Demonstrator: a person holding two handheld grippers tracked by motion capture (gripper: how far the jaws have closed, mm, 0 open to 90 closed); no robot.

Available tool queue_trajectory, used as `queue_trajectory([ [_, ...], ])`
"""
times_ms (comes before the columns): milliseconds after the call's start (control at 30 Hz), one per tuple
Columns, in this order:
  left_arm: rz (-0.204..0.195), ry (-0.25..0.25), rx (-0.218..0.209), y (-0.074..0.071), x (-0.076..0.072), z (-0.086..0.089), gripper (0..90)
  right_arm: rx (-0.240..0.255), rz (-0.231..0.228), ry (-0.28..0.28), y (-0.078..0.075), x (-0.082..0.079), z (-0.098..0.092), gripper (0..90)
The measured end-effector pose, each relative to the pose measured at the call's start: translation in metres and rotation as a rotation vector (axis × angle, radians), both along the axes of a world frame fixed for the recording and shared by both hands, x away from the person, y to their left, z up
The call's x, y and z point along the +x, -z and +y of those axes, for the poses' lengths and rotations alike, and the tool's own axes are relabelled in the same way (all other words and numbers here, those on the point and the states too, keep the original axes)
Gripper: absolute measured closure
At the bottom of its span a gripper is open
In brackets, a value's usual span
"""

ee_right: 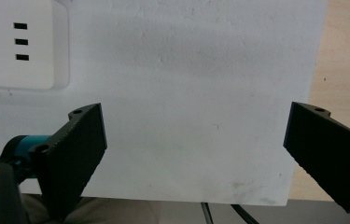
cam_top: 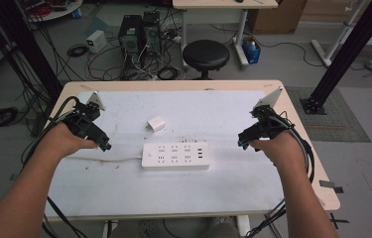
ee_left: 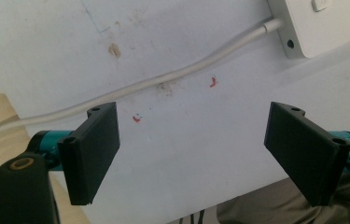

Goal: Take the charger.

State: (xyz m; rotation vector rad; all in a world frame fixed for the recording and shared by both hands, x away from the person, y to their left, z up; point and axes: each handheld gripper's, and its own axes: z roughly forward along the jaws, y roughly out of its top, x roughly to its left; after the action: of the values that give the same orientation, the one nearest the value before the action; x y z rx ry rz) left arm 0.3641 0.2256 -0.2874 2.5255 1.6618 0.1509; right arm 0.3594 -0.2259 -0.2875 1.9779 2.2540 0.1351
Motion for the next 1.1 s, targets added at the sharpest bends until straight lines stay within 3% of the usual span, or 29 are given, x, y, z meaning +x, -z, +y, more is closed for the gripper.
queue_trajectory([
  [233,-0.002,0.015,-0.001,0.001,0.0,-0.005,18.2,-0.008,-0.006,-0.018,-0.002,-0.001,0.005,5.4],
  [433,-0.039,0.045,0.004,-0.001,0.002,-0.009,18.2,-0.01,-0.009,-0.008,-0.004,-0.002,0.002,5.3],
  [600,-0.04,0.072,0.002,0.0,0.007,-0.015,18.2,-0.006,-0.011,-0.008,-0.003,-0.004,0.001,5.4],
  [833,-0.049,0.12,-0.011,0.011,0.022,-0.031,18.2,-0.013,-0.008,-0.007,-0.003,-0.007,-0.002,5.3],
  [1100,-0.052,0.187,0.007,0.024,0.043,-0.05,18.2,-0.015,-0.021,-0.03,-0.005,-0.011,0.0,5.4],
])
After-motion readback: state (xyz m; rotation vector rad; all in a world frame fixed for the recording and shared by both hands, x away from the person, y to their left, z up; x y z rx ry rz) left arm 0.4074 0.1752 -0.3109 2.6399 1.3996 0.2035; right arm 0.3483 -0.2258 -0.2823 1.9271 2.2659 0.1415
